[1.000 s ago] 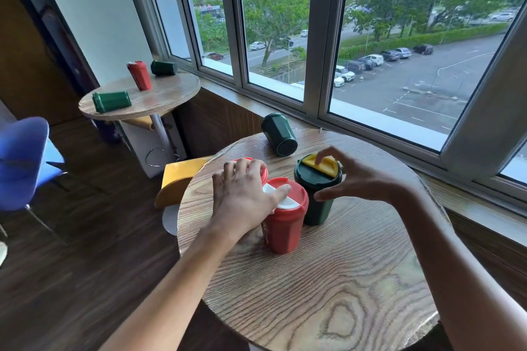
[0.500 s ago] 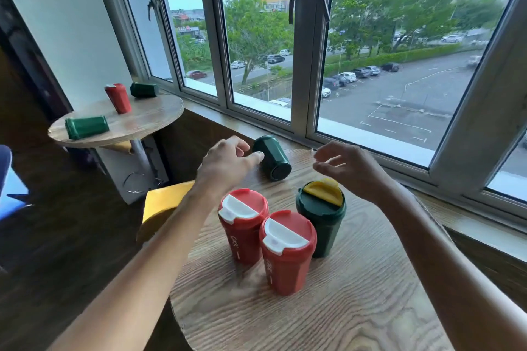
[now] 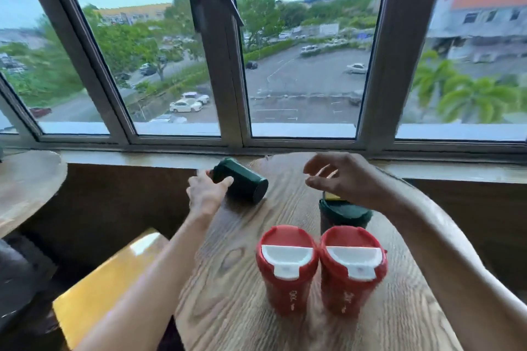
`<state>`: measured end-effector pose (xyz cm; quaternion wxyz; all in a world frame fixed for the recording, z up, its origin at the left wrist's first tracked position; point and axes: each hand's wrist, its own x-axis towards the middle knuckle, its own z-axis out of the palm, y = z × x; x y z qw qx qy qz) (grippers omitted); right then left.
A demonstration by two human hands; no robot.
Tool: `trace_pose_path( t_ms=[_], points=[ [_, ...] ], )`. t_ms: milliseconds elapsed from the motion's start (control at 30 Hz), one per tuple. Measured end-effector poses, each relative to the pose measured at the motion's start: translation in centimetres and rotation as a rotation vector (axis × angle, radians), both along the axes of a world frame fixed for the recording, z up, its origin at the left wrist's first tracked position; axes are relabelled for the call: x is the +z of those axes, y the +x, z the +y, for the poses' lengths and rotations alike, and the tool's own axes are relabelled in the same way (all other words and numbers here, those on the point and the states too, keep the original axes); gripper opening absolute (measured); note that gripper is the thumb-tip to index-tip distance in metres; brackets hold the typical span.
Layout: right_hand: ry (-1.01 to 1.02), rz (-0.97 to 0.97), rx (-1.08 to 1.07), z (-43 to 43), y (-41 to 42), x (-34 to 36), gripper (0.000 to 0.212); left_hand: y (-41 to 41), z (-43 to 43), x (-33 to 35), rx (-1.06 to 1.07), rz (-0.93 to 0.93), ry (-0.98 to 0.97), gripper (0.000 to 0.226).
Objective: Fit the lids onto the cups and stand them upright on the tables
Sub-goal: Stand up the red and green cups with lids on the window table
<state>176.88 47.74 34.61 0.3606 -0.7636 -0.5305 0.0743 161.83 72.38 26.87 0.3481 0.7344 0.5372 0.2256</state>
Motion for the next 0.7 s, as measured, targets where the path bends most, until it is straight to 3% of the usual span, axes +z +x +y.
trace_pose_path(
  t_ms=[200, 300, 367, 533, 700],
  points=[
    [-0.159, -0.13, -0.33, -2.8, -1.0, -0.8, 0.021, 1.5, 2.6, -2.8, 0.087, -0.267, -0.398, 0.102],
    [-0.204, -0.097, -0.38, -3.2, -1.7, -0.6, 0.023, 3.0, 3.8, -3.7, 0.111, -0.437, -0.48, 0.11],
    [-0.198, -0.075, -0.393, -3.2, -1.9, -0.4, 0.023, 4.1, 4.2, -3.7, 0.143, -0.481, -0.515, 0.126],
    [-0.173, 0.044, -0.392, -3.4, -2.5, -0.1, 0.025, 4.8, 3.6, -2.0, 0.218, -0.469, -0.49, 0.096],
    [-0.145, 0.083, -0.384, -3.6, -2.9, 0.2, 0.026, 4.7, 3.9, -2.6, 0.073, -0.553, -0.409, 0.107]
  ],
)
